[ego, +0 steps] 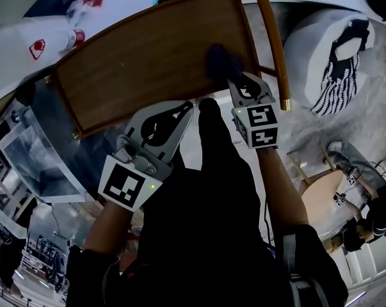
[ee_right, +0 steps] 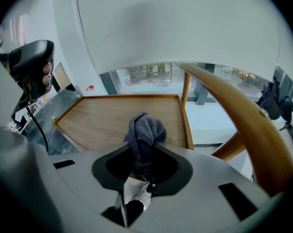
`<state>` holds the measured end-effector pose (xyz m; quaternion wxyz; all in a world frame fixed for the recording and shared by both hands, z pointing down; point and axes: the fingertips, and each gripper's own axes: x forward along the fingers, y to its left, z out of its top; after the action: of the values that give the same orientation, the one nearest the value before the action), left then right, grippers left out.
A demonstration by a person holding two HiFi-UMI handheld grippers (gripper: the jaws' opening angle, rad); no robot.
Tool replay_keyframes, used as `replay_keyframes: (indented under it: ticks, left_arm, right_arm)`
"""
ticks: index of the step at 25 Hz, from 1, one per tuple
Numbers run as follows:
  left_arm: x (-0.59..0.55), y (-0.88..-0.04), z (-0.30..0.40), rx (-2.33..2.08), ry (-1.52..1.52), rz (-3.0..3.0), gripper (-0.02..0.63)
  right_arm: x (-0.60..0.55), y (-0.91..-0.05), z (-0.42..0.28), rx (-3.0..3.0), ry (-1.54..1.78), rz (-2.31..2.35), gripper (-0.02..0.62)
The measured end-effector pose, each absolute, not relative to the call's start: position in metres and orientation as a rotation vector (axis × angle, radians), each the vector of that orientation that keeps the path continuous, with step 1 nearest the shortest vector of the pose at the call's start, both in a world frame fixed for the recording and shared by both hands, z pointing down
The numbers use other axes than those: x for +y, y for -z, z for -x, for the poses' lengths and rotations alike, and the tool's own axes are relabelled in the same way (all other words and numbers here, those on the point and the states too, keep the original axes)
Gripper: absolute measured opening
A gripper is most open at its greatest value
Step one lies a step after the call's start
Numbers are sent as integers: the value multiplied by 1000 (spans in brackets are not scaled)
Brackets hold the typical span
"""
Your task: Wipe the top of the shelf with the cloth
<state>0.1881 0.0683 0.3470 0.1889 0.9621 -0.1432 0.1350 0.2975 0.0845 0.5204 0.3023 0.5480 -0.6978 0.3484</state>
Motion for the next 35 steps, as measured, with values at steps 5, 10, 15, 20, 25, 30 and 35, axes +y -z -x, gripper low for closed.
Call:
replay_keyframes:
  ticks: [5,10,15,20,25,30,35]
  left_arm:
    - [57,-333,-176,-431,-360,-2727,18]
    - [40,-319,-158,-484,-350,-2742,18]
    - [20,-306,-134,-557,-322,-2757,18]
    - [2,-294,-110,-627,-306,-2768,18]
    - [-13,-281,-84,-698,-286,-2769,18]
    - [-26,-262,-59,-771,-260,-2783,18]
    - [-38,-243,-34,-855,-228,-2792,18]
  right_arm:
    - [67,-496,-284,-1903,-880,-1458,83]
    - [39,-468,-268,-1970,-816,-1470,83]
    - [17,-445,-247,-2014,-772,-1456,83]
    - [-2,-424,-226,-2054,-732,-1422,83]
    - [-21,-399,-202,-2115,-684,-1404,84]
    - [-39,-374,-180,-2156,-630,-1379,86]
    - [-57,-345,-159,-2212,-563,-1373,86]
